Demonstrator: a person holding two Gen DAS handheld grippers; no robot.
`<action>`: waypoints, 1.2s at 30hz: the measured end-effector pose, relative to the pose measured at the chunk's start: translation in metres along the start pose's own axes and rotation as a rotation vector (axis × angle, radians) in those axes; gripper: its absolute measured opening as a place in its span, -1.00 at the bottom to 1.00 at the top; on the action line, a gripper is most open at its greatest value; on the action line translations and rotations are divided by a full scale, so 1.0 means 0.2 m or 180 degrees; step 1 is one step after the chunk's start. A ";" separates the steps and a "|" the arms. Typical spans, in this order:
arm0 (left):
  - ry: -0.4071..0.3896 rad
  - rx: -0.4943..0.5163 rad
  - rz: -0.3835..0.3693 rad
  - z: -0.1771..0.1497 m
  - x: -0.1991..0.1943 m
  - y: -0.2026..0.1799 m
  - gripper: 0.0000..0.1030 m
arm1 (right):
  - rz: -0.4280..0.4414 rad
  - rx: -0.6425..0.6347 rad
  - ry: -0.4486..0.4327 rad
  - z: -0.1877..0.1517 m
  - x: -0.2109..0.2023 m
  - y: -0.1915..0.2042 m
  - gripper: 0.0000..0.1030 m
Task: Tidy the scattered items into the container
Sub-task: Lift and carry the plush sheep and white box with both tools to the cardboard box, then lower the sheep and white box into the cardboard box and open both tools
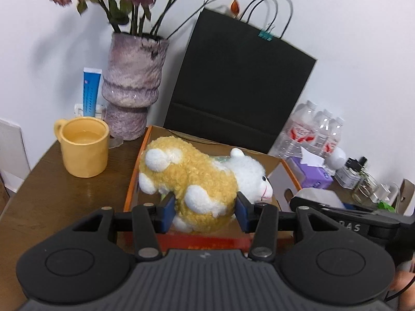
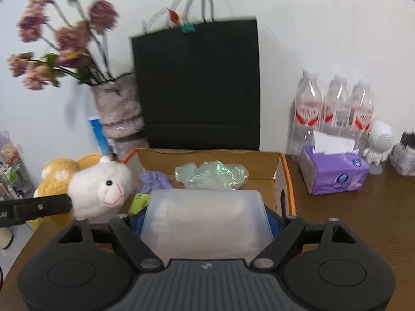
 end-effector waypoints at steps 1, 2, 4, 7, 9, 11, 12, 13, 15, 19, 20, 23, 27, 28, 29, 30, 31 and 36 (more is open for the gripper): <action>0.0025 0.0009 0.0003 0.00 0.05 0.00 -0.07 | -0.0024 0.0032 0.0014 0.00 0.05 -0.02 0.58; 0.0051 0.0018 0.0005 0.00 0.10 0.00 -0.07 | -0.0050 0.0062 0.0025 0.00 0.11 -0.04 0.58; 0.0117 0.0011 0.0027 -0.01 0.21 0.01 -0.07 | -0.0095 0.0119 0.0052 -0.01 0.20 -0.07 0.58; 0.0190 -0.0057 0.0006 -0.05 0.32 0.03 -0.07 | -0.0097 0.0201 0.0107 -0.02 0.31 -0.11 0.58; 0.0219 -0.0099 -0.0053 -0.08 0.38 0.04 -0.07 | -0.0072 0.0262 0.0139 -0.03 0.35 -0.13 0.58; 0.0212 -0.0160 -0.0137 -0.10 0.41 0.03 -0.07 | -0.0068 0.0301 0.0132 -0.04 0.38 -0.15 0.58; 0.0210 -0.0181 -0.0163 -0.11 0.42 0.03 -0.07 | -0.0071 0.0314 0.0120 -0.05 0.39 -0.16 0.58; 0.0214 -0.0171 -0.0139 -0.11 0.44 0.03 -0.07 | -0.0074 0.0320 0.0114 -0.06 0.40 -0.16 0.58; 0.0248 -0.0123 -0.0098 -0.13 0.46 0.03 -0.07 | -0.0074 0.0327 0.0112 -0.07 0.41 -0.17 0.58; 0.0311 -0.0016 -0.0037 -0.16 0.49 0.02 -0.06 | -0.0092 0.0219 0.0184 -0.10 0.45 -0.16 0.58; 0.0312 0.0003 -0.0019 -0.16 0.50 0.02 -0.06 | -0.0108 0.0196 0.0182 -0.11 0.45 -0.16 0.58; 0.0304 0.0030 0.0000 -0.17 0.49 0.00 -0.02 | -0.0157 0.0134 0.0171 -0.11 0.46 -0.16 0.58; 0.0289 0.0041 0.0018 -0.17 0.49 0.00 0.01 | -0.0221 0.0050 0.0158 -0.12 0.47 -0.15 0.58; 0.0292 0.0050 0.0024 -0.17 0.50 0.00 0.01 | -0.0237 0.0029 0.0155 -0.12 0.47 -0.15 0.58; 0.0294 0.0056 0.0029 -0.17 0.50 -0.01 0.01 | -0.0253 0.0008 0.0151 -0.13 0.47 -0.15 0.58; 0.0295 0.0060 0.0033 -0.17 0.50 -0.01 0.03 | -0.0269 -0.0013 0.0148 -0.13 0.48 -0.15 0.58; 0.0298 0.0062 0.0035 -0.17 0.50 -0.01 0.03 | -0.0285 -0.0033 0.0144 -0.13 0.48 -0.14 0.58; 0.0308 0.0075 0.0051 -0.16 0.50 -0.01 0.07 | -0.0347 -0.0115 0.0137 -0.14 0.49 -0.14 0.58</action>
Point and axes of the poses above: each gripper's, at about its wrist camera, not at the fingertips, and x roughly the way its jaws point, y to its left, z to its top, the point moved 7 cm from there along x, roughly the way its jaws point, and after that the axes turned 14 degrees about x, right-handed, at the moved point
